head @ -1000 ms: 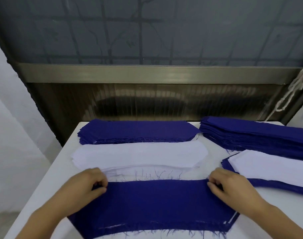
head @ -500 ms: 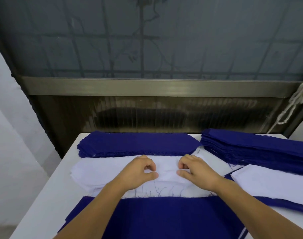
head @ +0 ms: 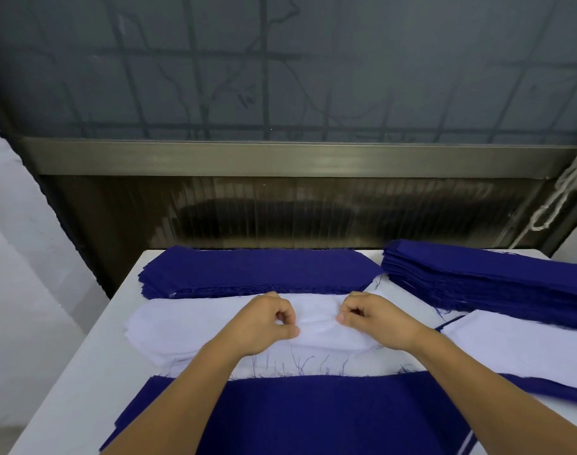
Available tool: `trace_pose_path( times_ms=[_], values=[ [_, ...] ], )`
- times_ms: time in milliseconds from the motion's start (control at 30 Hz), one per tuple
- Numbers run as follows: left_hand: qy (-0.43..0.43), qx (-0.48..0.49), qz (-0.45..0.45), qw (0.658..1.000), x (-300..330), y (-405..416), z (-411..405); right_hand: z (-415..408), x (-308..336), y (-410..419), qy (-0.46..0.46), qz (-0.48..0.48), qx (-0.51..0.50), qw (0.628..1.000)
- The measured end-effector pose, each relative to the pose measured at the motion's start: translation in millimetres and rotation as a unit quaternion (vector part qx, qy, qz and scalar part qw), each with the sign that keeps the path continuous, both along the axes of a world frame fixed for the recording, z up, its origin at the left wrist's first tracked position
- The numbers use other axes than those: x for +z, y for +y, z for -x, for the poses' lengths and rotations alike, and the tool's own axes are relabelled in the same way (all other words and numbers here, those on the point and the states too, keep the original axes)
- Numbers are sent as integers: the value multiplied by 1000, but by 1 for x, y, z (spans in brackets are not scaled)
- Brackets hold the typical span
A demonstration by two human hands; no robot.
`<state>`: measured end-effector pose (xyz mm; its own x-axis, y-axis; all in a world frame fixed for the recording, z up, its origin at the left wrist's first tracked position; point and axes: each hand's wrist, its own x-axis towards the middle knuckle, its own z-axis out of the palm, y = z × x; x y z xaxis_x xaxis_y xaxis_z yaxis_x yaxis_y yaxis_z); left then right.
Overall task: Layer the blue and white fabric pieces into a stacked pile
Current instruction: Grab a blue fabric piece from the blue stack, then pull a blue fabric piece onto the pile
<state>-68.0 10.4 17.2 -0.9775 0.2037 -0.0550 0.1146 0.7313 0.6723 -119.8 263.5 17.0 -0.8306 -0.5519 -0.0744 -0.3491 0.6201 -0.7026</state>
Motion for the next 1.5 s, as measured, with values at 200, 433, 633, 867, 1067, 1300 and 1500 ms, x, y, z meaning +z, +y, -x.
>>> trace_pose_path(
  times_ms=[200,433,633,867,1067,1300,1500],
  values=[
    [-13,5,7,1000,1,-2,3,3,2,-4,-18,6,-28,999],
    [-4,14,21,1000,5,6,-2,6,4,-9,-15,-45,-46,998],
    [13,26,39,999,6,11,-2,3,7,-12,-22,-59,-55,996],
    [67,21,120,990,1,14,-1,-21,16,-28,106,-154,-42,982],
    [104,16,121,987,-2,-5,-15,-24,14,-29,139,-170,-48,974],
    [100,128,214,963,6,-91,-42,-20,12,2,98,-93,-81,988],
    [122,143,232,954,22,-107,-68,-46,25,10,148,-67,-69,984]
  ],
)
